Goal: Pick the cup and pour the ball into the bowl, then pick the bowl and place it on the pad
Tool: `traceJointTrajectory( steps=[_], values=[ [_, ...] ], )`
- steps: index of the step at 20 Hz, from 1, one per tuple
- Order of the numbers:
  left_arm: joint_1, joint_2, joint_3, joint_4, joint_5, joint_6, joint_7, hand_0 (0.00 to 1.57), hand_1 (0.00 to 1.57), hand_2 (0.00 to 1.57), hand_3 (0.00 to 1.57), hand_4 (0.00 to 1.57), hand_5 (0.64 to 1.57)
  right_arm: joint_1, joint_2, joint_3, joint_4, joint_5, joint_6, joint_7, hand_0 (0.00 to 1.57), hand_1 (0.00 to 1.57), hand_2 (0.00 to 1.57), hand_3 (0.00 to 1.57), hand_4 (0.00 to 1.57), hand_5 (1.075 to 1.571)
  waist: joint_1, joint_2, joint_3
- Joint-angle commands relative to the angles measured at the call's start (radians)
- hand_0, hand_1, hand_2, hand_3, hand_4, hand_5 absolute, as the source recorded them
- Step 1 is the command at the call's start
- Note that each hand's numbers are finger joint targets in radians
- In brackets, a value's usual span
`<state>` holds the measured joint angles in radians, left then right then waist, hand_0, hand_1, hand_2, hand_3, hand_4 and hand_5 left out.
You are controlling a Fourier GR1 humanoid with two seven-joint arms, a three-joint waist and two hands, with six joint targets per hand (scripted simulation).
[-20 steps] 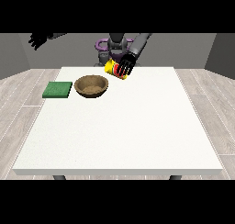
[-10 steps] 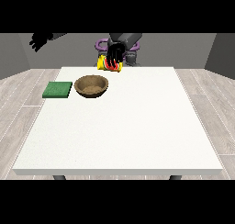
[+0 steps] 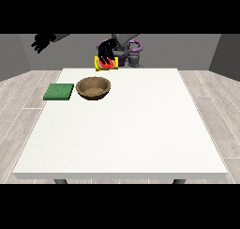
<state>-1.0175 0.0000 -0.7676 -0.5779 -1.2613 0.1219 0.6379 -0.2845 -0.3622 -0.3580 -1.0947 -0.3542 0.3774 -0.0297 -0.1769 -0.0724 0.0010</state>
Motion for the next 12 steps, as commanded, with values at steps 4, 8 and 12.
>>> traceJointTrajectory(
  steps=[4, 8, 12],
  values=[
    [0.042, 0.0, -0.035, -0.139, -0.055, -0.115, -0.012, 0.0, 0.0, 1.06, 1.55, 1.11, 1.57, -0.026, -0.039, -0.033, 0.027, -0.014, -0.014, 0.005, 0.0, 0.0, 0.0, 0.05, 0.71, 1.548, 0.06, 0.005, -0.0008],
    [0.088, 0.04, 0.11, -0.225, 0.052, 0.1, -0.029, 0.75, 0.75, 1.57, 1.54, 1.11, 1.556, 0.003, -0.052, -0.058, 0.044, -0.006, -0.05, 0.012, 0.0, 0.0, 0.0, 0.05, 0.71, 1.548, 0.154, -0.024, -0.0021],
    [0.114, 0.151, 0.366, -0.342, 0.336, 0.183, -0.22, 0.95, 0.95, 1.37, 1.08, 1.3, 1.556, 0.026, -0.041, -0.073, 0.036, 0.0, -0.093, 0.003, 0.0, 0.0, 0.0, 0.11, 0.74, 1.551, 0.22, -0.016, -0.008]
  ],
)
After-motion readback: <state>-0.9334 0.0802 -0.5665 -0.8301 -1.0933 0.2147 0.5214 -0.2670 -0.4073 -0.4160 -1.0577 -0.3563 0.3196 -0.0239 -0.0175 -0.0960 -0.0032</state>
